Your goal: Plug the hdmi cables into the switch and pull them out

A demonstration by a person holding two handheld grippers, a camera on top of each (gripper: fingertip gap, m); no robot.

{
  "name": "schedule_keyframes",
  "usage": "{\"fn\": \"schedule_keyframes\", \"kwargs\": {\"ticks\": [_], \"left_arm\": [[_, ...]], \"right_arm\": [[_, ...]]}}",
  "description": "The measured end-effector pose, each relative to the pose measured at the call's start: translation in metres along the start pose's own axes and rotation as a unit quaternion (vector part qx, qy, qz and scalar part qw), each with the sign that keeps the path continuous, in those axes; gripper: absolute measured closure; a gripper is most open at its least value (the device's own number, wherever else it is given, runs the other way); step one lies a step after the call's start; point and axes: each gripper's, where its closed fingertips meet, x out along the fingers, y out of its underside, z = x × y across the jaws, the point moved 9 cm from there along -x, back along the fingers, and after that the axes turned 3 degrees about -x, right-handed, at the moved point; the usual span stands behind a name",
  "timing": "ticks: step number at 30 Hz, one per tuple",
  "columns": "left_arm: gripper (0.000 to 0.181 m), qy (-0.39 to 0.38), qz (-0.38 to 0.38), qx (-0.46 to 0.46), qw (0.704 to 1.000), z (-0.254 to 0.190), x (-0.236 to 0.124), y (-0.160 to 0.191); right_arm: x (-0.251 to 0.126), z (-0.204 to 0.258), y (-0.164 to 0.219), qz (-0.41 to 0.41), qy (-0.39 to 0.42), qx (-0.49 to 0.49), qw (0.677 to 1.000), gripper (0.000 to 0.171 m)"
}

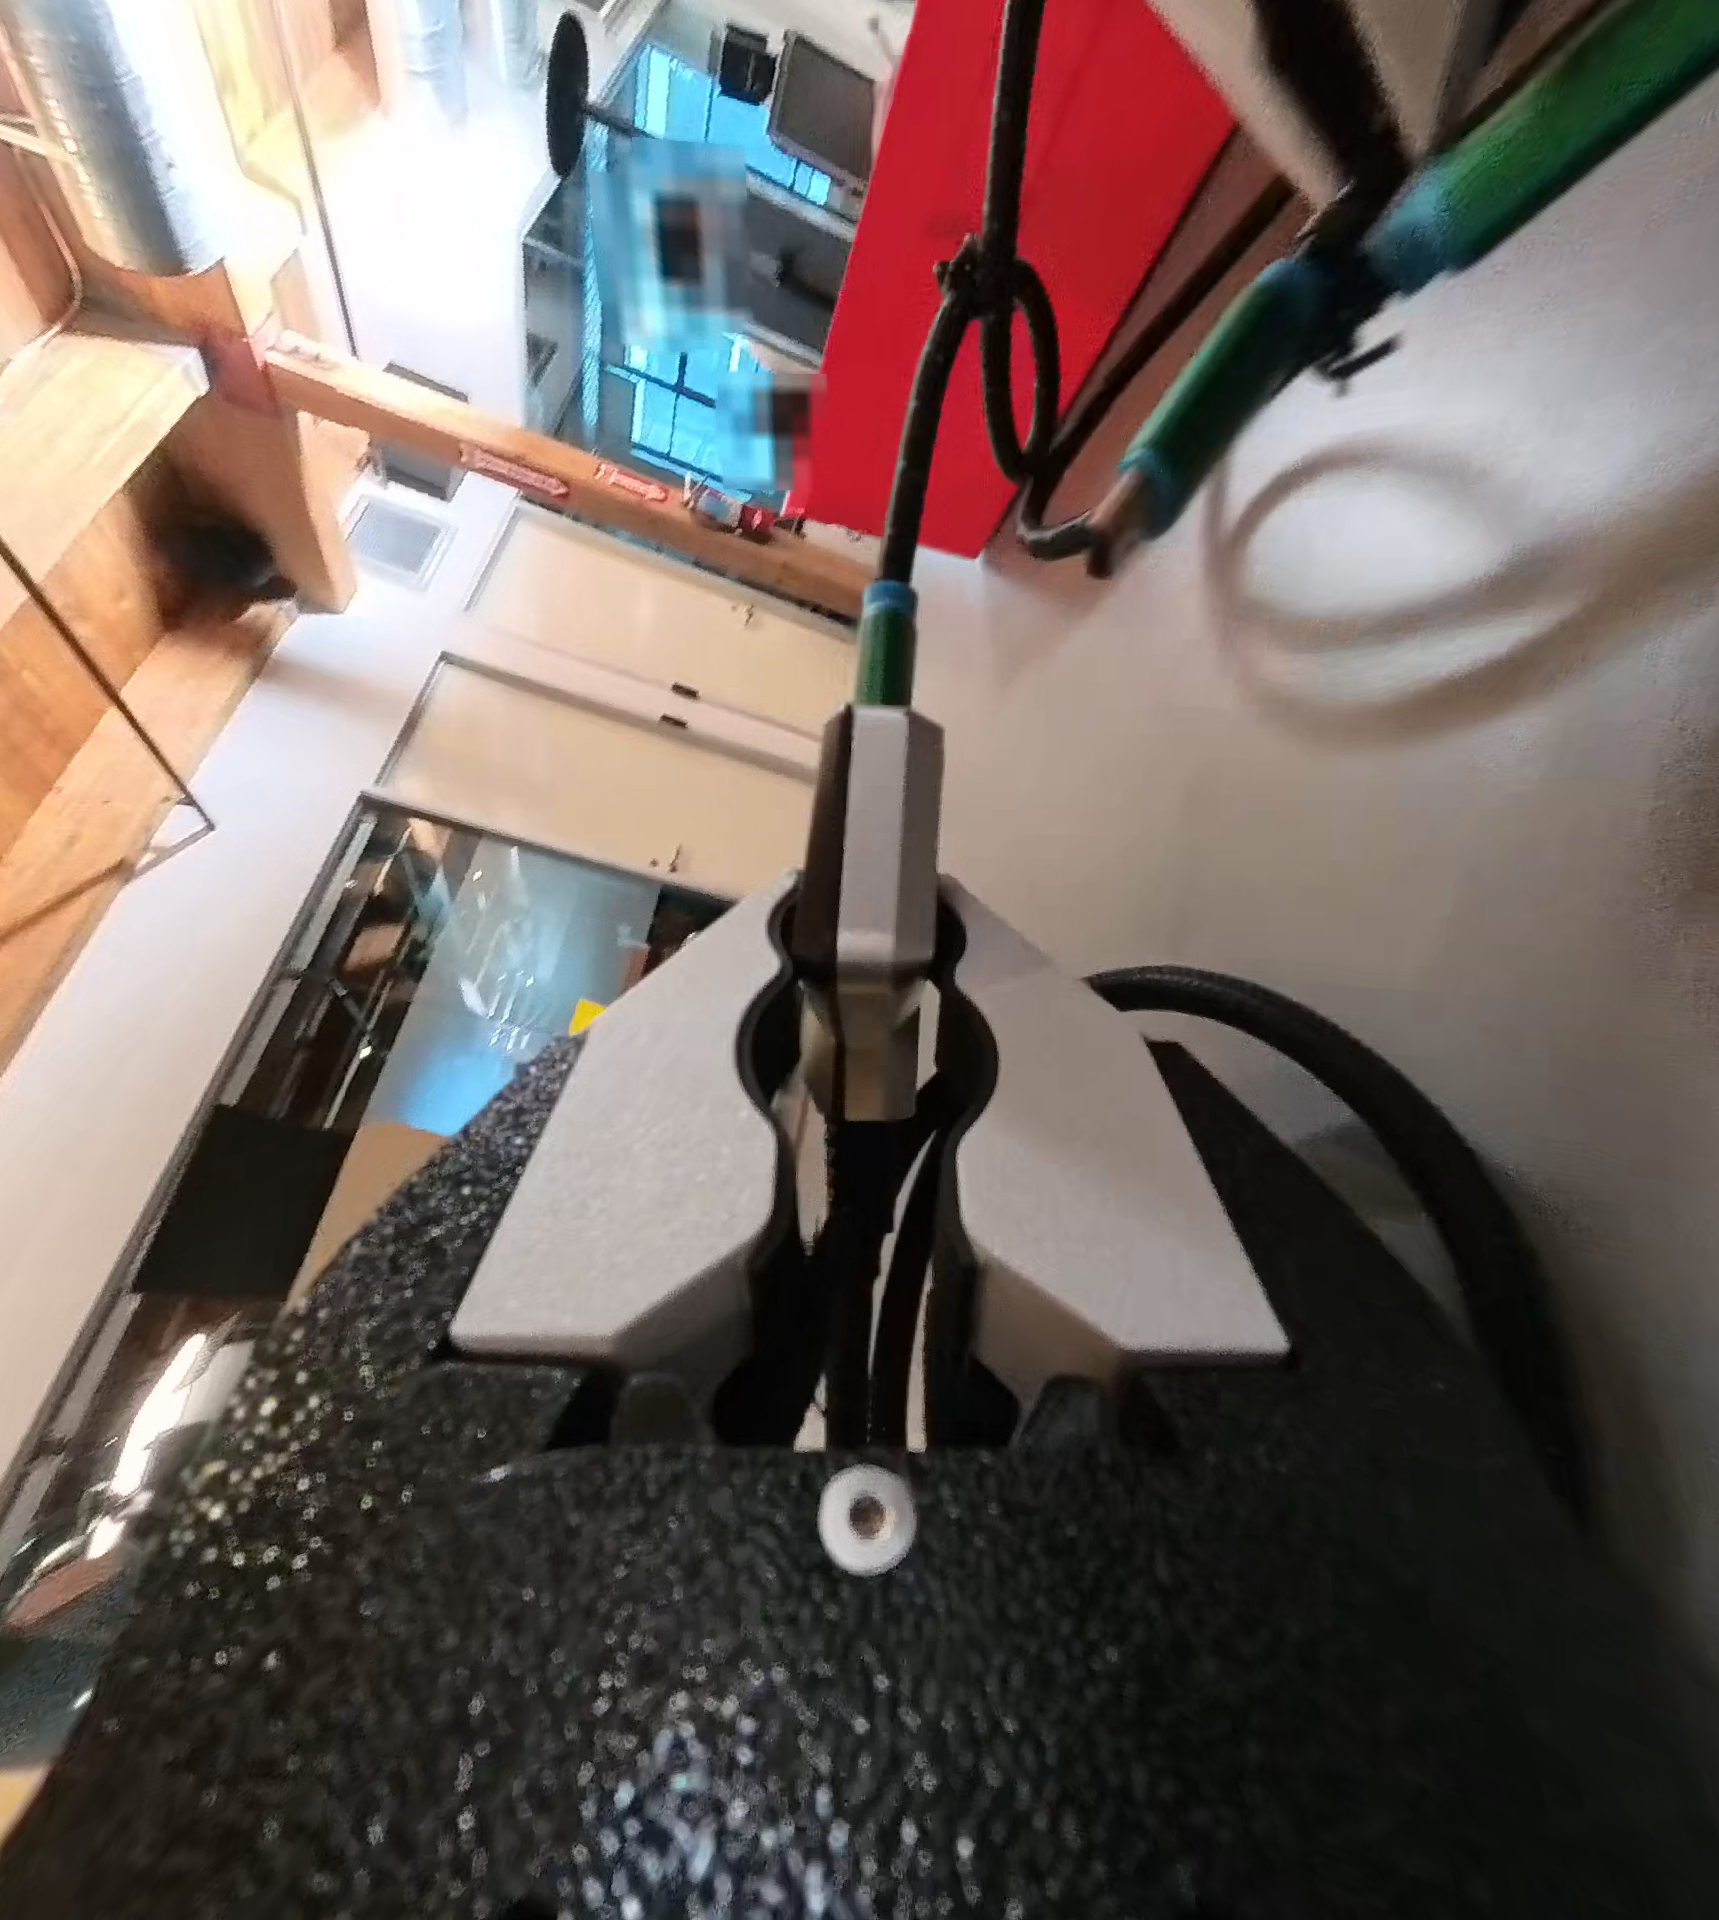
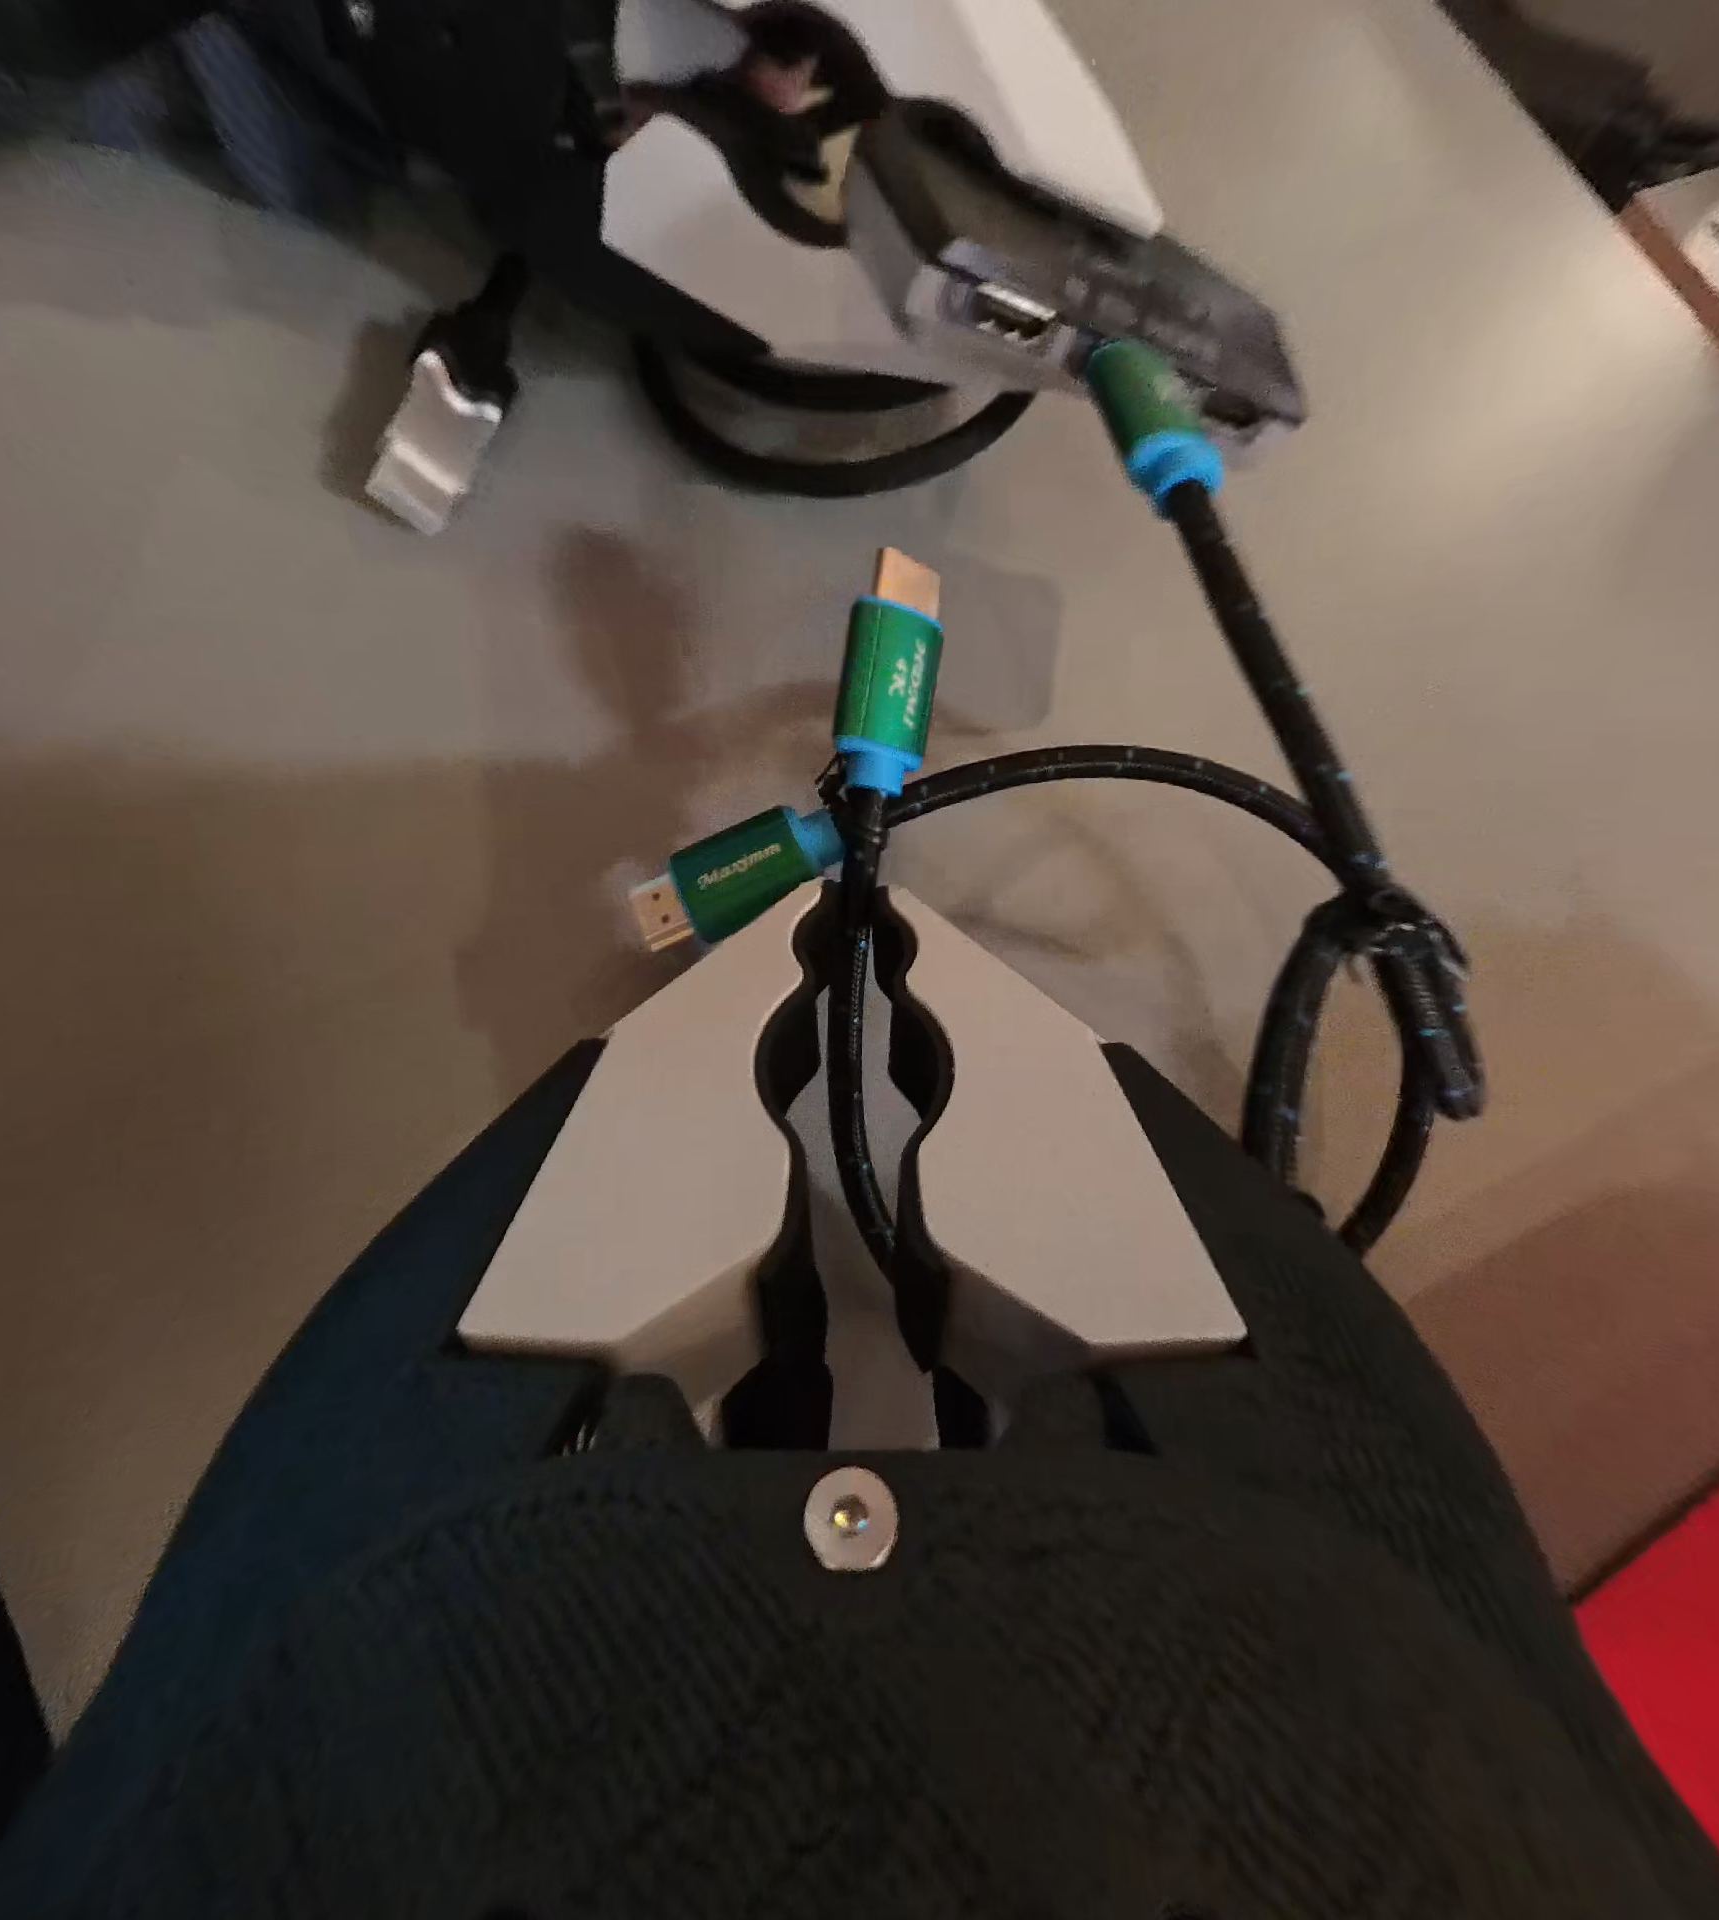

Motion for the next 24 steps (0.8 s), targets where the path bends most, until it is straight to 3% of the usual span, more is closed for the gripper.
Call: {"fn": "schedule_keyframes", "kwargs": {"ticks": [8, 16, 24], "left_arm": [[0.163, 0.033, 0.006, 0.070, 0.997, -0.013, 0.002, -0.007], [0.163, 0.033, -0.016, 0.222, 0.974, -0.029, -0.002, -0.023], [0.163, 0.038, -0.023, 0.223, 0.974, -0.030, -0.002, -0.025]], "right_arm": [[-0.002, 0.002, 0.001, -0.008, 0.043, 0.001, 0.999, 0.167], [0.006, 0.014, -0.003, 0.048, 0.060, -0.039, 0.996, 0.167], [0.003, 0.018, -0.001, 0.061, 0.060, -0.068, 0.994, 0.167]]}}
